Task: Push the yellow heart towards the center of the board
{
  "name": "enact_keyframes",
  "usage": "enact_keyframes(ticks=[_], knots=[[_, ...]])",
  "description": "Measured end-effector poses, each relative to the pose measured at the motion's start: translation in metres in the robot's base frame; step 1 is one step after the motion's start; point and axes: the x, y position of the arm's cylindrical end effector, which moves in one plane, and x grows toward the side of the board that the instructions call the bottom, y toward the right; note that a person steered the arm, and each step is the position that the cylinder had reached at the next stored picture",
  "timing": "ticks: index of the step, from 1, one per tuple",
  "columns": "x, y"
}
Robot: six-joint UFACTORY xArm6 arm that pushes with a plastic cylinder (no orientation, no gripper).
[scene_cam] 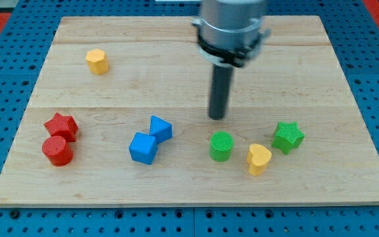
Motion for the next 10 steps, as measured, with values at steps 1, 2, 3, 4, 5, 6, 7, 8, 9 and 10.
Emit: enact_keyframes(ticks=[1,2,3,4,5,6,7,8,9,10], knots=[[0.056,-0.063],[0.151,-0.055],[0.169,-0.048],[0.147,0.022],[0.15,0.085],[0.135,0.097],[0.069,0.053],[0.002,0.05],[-0.031,0.053],[0.005,-0.02]])
